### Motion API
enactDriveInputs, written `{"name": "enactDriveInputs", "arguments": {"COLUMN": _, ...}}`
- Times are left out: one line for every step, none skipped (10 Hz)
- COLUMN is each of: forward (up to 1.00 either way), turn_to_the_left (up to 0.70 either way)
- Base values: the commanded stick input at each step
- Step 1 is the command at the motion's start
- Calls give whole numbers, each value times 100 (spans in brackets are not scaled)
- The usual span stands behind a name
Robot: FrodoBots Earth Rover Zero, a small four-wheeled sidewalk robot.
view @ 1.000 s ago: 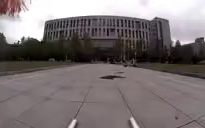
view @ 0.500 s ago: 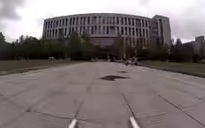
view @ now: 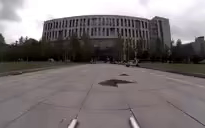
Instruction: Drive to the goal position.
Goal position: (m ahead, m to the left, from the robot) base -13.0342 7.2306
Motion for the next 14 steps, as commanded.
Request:
{"name": "enactDriveInputs", "arguments": {"forward": 100, "turn_to_the_left": 0}}
{"name": "enactDriveInputs", "arguments": {"forward": 100, "turn_to_the_left": 0}}
{"name": "enactDriveInputs", "arguments": {"forward": 100, "turn_to_the_left": 0}}
{"name": "enactDriveInputs", "arguments": {"forward": 100, "turn_to_the_left": 0}}
{"name": "enactDriveInputs", "arguments": {"forward": 100, "turn_to_the_left": 0}}
{"name": "enactDriveInputs", "arguments": {"forward": 100, "turn_to_the_left": 0}}
{"name": "enactDriveInputs", "arguments": {"forward": 100, "turn_to_the_left": 0}}
{"name": "enactDriveInputs", "arguments": {"forward": 100, "turn_to_the_left": 0}}
{"name": "enactDriveInputs", "arguments": {"forward": 100, "turn_to_the_left": 0}}
{"name": "enactDriveInputs", "arguments": {"forward": 100, "turn_to_the_left": 0}}
{"name": "enactDriveInputs", "arguments": {"forward": 100, "turn_to_the_left": 0}}
{"name": "enactDriveInputs", "arguments": {"forward": 100, "turn_to_the_left": 0}}
{"name": "enactDriveInputs", "arguments": {"forward": 100, "turn_to_the_left": 0}}
{"name": "enactDriveInputs", "arguments": {"forward": 100, "turn_to_the_left": 0}}
